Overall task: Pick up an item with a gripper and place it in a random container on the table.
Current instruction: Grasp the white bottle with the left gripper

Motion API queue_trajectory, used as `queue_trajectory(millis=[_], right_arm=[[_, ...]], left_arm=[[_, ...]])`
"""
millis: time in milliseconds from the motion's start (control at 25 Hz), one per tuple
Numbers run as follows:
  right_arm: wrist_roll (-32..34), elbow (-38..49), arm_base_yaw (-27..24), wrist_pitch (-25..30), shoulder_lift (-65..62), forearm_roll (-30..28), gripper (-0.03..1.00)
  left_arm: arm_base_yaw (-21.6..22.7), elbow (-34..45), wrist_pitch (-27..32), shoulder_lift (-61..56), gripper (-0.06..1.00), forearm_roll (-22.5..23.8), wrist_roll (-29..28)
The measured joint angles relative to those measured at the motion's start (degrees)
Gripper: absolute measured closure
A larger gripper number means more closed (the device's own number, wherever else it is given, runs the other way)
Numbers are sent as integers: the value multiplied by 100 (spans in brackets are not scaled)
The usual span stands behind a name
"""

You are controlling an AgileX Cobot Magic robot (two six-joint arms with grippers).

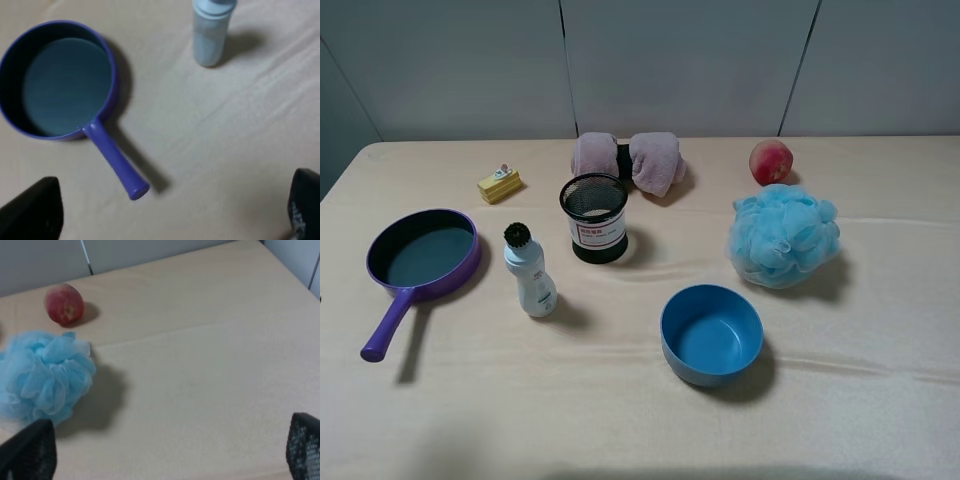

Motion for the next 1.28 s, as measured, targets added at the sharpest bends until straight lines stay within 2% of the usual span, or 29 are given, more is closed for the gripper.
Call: queue_trajectory(millis=[200, 440, 1000, 1280], right_arm=[[0, 0, 0, 0, 0, 0, 27], [0, 0, 0, 0, 0, 0, 27], [0, 0, 0, 0, 0, 0, 27], [0, 0, 0, 0, 0, 0, 27]], left_arm=[[-301, -175, -162, 561, 4, 6, 68], [-354, -234, -548, 1120, 4, 25, 313], [-1115, -364, -1090, 1947, 4, 300, 386], [-1418, -364, -1302, 2353, 5, 723, 386]])
